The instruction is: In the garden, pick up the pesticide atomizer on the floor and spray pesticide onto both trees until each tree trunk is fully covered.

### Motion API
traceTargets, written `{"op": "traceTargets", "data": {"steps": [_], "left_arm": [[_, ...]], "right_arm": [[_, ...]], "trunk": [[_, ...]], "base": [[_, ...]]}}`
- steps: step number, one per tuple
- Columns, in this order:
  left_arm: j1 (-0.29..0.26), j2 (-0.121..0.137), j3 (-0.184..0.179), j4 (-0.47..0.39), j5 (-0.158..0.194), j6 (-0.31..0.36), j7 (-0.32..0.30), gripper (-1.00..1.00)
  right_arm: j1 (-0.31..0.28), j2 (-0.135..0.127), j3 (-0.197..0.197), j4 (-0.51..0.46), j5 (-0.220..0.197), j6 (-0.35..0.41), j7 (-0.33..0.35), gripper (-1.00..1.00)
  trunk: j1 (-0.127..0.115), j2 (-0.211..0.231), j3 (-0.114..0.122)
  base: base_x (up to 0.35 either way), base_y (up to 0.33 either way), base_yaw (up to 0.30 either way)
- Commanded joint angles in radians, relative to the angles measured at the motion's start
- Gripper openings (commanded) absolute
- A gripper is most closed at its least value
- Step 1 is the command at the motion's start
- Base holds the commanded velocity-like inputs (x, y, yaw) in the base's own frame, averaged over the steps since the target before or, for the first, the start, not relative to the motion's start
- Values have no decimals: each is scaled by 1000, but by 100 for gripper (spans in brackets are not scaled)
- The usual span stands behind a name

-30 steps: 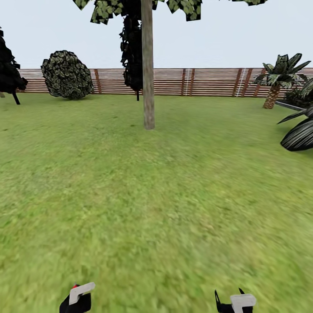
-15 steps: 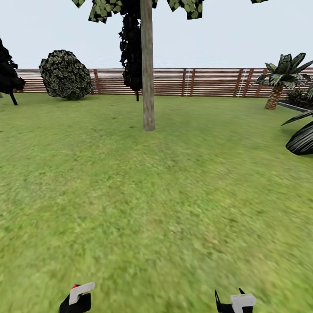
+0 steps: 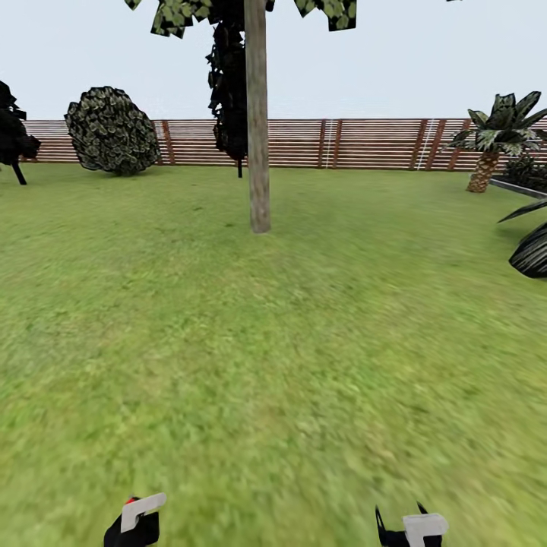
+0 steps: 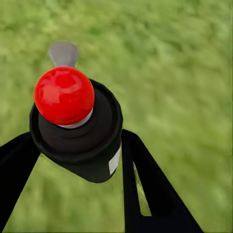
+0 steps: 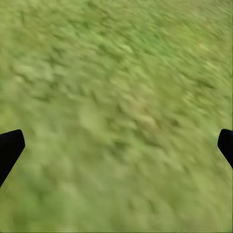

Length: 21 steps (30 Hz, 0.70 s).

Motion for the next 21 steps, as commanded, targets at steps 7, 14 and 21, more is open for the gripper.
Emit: {"op": "traceTargets", "data": {"steps": [7,14,21], "left_arm": [[-1,0,-2,1,10,-5,0,-100],[-1,0,-2,1,10,-4,0,-100],[-1,0,-2,2,10,-4,0,-100]], "right_arm": [[-1,0,-4,1,11,-3,-5,100],[-1,0,-4,2,11,-3,-5,100],[-1,0,-4,1,11,-2,-5,100]], "trunk": [[0,0,-1],[0,0,-1],[0,0,-1]], "base": [[338,0,0],[338,0,0],[338,0,0]]}}
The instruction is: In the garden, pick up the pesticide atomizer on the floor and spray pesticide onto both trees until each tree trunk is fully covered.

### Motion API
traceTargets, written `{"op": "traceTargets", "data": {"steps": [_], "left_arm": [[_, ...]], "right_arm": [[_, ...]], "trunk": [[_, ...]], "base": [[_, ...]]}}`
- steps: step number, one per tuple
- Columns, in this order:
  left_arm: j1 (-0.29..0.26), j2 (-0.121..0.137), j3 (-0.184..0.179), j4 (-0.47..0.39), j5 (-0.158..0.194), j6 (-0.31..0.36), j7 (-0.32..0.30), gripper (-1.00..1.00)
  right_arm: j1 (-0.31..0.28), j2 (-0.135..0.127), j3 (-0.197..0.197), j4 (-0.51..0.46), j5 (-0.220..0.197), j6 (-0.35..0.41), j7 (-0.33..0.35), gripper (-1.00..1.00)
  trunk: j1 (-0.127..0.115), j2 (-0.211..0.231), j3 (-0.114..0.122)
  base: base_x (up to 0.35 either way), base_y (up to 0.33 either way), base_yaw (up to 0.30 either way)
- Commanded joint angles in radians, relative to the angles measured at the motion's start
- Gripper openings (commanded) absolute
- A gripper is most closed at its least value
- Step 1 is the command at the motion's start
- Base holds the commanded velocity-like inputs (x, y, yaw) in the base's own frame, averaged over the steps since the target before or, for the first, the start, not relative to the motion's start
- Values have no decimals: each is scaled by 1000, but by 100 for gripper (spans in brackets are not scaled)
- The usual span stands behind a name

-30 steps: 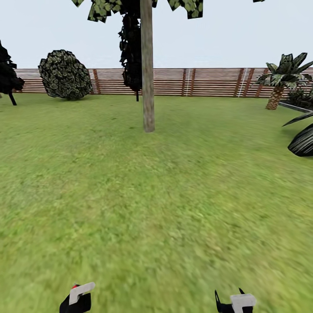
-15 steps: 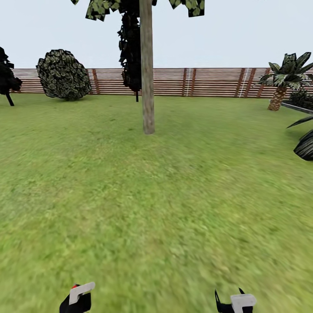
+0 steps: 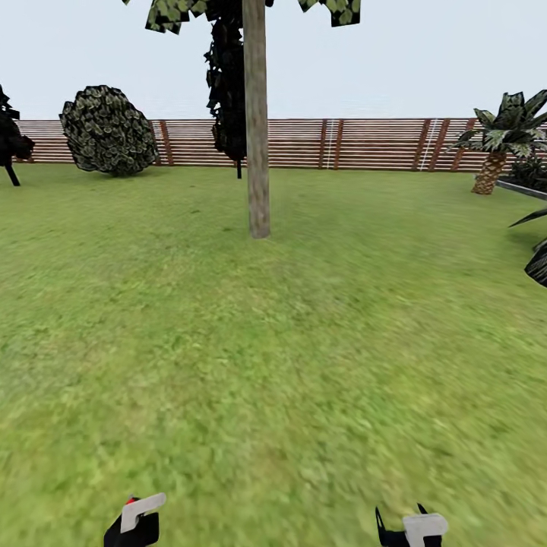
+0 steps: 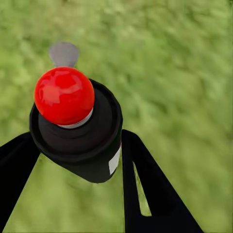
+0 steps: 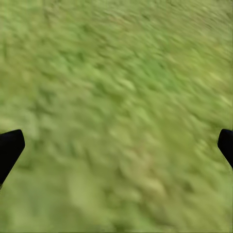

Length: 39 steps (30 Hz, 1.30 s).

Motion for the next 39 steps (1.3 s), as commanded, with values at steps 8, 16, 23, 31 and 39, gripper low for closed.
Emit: {"op": "traceTargets", "data": {"steps": [8,16,23,31,39], "left_arm": [[-1,0,-3,-1,10,-4,0,-100],[-1,1,-2,-1,10,-4,0,-100],[-1,1,-2,1,10,-3,0,-100],[-1,2,-1,0,10,-3,-1,-100],[-1,4,-1,-1,11,-3,-1,-100]], "right_arm": [[-1,0,-4,1,11,-3,-6,100],[-1,0,-4,1,11,-3,-6,100],[-1,0,-4,1,11,-3,-6,100],[-1,0,-4,1,11,-3,-6,100],[-1,0,-4,1,11,-3,-6,100]], "trunk": [[0,0,-1],[0,0,-1],[0,0,-1],[0,0,-1],[0,0,-1]], "base": [[338,0,0],[338,0,0],[338,0,0],[338,0,0],[338,0,0]]}}
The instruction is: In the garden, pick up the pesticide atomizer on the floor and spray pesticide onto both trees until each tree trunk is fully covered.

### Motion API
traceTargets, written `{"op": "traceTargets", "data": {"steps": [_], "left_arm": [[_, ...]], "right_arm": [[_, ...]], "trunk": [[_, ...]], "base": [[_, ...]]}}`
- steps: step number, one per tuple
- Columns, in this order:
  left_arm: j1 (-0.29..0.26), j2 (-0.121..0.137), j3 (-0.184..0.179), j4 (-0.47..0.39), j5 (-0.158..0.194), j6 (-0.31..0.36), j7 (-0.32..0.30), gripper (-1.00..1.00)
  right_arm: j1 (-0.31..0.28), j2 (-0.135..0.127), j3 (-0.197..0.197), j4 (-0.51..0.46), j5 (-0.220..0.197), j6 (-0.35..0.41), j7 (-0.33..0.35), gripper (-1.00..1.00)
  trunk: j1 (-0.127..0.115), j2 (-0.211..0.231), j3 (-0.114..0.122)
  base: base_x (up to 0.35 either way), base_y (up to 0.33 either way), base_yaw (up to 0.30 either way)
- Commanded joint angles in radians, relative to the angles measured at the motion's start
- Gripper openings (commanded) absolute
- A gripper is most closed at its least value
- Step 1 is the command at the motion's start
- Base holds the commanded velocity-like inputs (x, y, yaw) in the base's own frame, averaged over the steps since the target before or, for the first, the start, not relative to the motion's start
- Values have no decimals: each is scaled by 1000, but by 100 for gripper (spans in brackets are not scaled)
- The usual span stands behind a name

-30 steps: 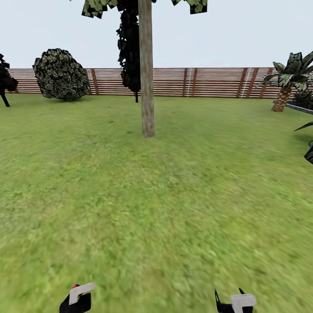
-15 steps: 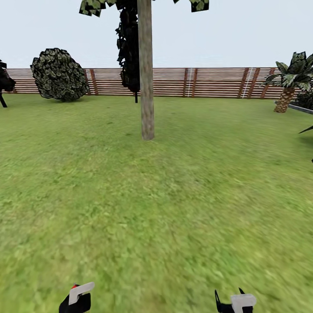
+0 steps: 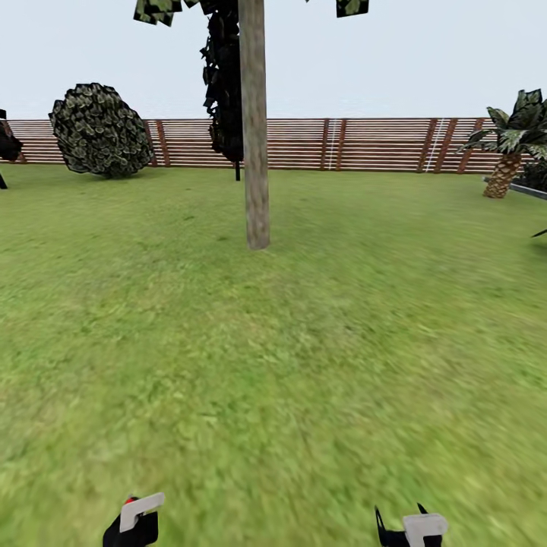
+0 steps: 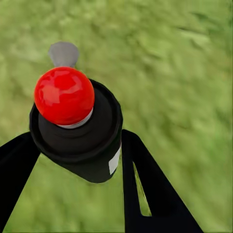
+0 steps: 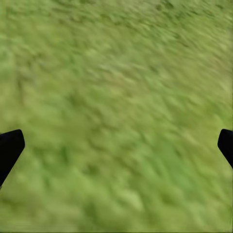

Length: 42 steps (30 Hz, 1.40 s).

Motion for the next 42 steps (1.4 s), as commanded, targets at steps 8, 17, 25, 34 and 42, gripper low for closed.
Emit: {"op": "traceTargets", "data": {"steps": [8,17,25,34,42], "left_arm": [[-1,3,-2,0,9,-4,0,-100],[-1,3,-3,0,9,-4,0,-100],[-1,3,-3,0,9,-4,0,-100],[-1,4,-4,0,9,-4,0,-100],[-1,5,-2,0,9,-4,0,-100]], "right_arm": [[-1,0,-4,1,11,-3,-6,100],[-1,0,-4,1,11,-4,-5,100],[-1,0,-4,1,11,-4,-6,100],[-1,0,-4,1,11,-4,-6,100],[-1,0,-4,1,11,-4,-6,100]], "trunk": [[0,0,-1],[0,0,-1],[0,0,-1],[0,0,-1],[0,0,-1]], "base": [[338,0,93],[338,0,26],[338,0,0],[338,0,0],[338,0,0]]}}
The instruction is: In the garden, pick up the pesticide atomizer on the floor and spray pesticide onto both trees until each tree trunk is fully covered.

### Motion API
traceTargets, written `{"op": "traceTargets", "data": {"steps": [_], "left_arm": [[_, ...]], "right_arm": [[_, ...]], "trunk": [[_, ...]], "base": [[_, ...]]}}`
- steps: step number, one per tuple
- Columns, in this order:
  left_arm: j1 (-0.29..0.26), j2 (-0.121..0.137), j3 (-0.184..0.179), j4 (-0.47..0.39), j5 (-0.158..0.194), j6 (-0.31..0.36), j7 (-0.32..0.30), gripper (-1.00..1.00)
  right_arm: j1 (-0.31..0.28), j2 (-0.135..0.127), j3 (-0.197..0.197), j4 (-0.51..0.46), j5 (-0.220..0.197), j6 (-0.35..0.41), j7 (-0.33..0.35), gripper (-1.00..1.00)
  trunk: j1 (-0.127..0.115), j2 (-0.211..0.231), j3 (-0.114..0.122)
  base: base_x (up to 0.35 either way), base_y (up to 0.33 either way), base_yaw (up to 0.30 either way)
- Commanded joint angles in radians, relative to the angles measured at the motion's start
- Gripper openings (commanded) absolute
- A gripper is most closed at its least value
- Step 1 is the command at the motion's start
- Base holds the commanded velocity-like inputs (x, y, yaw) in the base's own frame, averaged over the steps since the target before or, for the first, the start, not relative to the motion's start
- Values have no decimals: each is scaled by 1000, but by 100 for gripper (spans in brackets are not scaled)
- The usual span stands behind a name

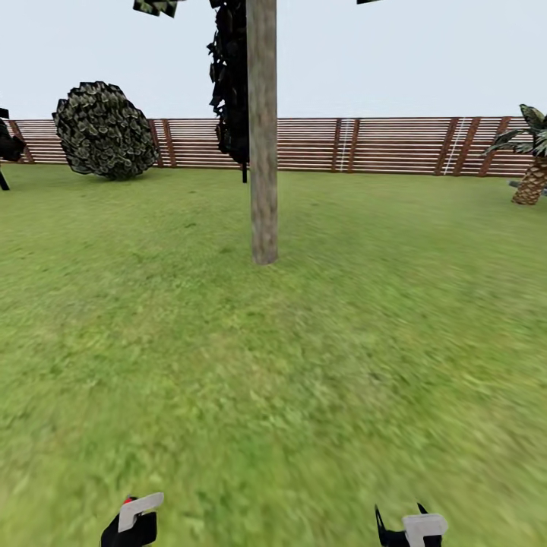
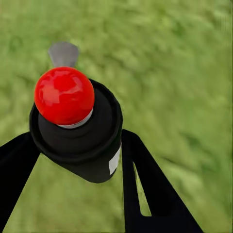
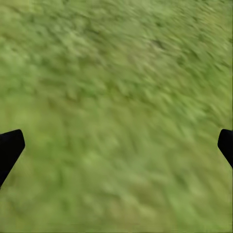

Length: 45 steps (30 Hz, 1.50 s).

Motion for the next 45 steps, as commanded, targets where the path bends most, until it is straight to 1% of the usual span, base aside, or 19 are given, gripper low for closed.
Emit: {"op": "traceTargets", "data": {"steps": [1,45], "left_arm": [[-1,0,-3,1,10,-4,0,-100],[0,-4,-4,1,10,-4,0,-100]], "right_arm": [[-1,0,-4,1,11,-3,-6,100],[-1,3,-3,1,12,-3,-4,100]], "trunk": [[0,0,-1],[0,0,-1]], "base": [[338,0,0],[338,0,0]]}}
